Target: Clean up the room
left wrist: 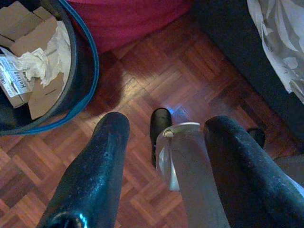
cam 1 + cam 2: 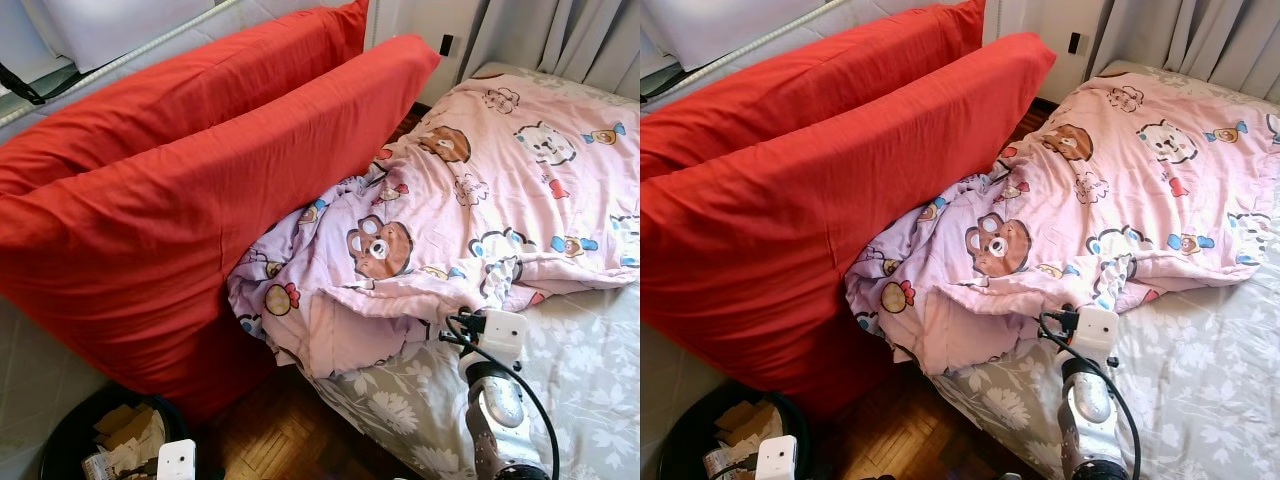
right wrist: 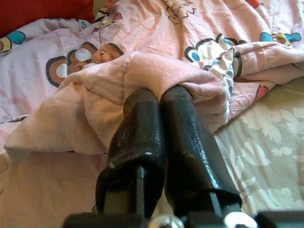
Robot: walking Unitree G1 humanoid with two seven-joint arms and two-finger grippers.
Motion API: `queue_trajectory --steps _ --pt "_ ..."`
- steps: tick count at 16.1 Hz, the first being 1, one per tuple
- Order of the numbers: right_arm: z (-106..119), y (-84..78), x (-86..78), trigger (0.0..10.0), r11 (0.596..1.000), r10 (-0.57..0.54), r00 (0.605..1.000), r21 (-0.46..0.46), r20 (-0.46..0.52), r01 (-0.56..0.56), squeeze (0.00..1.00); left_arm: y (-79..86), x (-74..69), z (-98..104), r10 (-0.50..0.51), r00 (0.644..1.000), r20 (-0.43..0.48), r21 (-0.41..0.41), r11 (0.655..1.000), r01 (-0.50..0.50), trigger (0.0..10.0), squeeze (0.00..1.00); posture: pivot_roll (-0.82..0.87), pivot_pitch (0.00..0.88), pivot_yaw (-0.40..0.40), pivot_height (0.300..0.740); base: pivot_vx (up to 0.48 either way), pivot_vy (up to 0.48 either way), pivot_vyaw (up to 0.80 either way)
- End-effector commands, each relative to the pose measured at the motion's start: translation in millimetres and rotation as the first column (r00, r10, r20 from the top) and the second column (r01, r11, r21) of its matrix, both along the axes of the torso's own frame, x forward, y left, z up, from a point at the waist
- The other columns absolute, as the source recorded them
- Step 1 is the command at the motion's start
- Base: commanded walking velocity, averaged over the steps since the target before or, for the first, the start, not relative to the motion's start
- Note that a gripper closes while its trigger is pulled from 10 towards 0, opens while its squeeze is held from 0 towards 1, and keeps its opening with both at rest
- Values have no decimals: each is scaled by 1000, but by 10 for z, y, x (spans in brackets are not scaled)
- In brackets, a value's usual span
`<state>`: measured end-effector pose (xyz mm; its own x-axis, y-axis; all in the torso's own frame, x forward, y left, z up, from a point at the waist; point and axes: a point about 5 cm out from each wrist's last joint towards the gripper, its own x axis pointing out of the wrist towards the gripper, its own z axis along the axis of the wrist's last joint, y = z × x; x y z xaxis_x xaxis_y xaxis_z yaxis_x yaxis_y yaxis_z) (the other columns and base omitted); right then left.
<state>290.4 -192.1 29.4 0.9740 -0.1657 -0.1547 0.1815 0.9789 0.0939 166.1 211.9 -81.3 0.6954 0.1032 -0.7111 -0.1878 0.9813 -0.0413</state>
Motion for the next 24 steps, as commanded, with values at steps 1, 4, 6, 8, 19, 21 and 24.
queue_trajectory --steps 1,4,6,8,19,21,24 --pt "-7 -14 -29 10000 1000 -4 1000 -11 5 5 0 23 -147 -69 6 998 -62 3 1000 -6 10000 0 -4 179 24 740 0 0 0" --pt "4 -13 -19 10000 1000 -4 1000 -17 10 5 0 24 -142 -67 7 998 -61 2 1000 -7 10000 0 -4 174 24 740 0 0 0" --pt "7 -13 -18 10000 1000 -4 1000 -20 12 5 0 22 -136 -64 7 998 -57 -1 1000 -7 10000 0 -4 170 24 740 -120 0 0" --pt "9 -14 -18 10000 1000 -9 1000 -23 14 9 0 17 -132 -62 6 998 -55 -3 1000 -6 10000 0 -2 170 24 740 -246 0 0" --pt "35 -80 -16 10000 998 -44 999 -42 27 45 0 12 -123 -59 7 999 -49 -2 1000 -7 10000 0 -1 176 23 740 -252 0 0" --pt "53 -107 -9 10000 997 -59 998 -49 33 61 0 14 -124 -58 7 999 -49 -1 1000 -7 10000 0 -1 176 23 740 -249 0 0" --pt "58 -139 -12 10000 996 -71 997 -56 35 73 0 14 -125 -58 9 999 -47 -2 1000 -9 10000 0 0 177 21 740 -250 0 0"
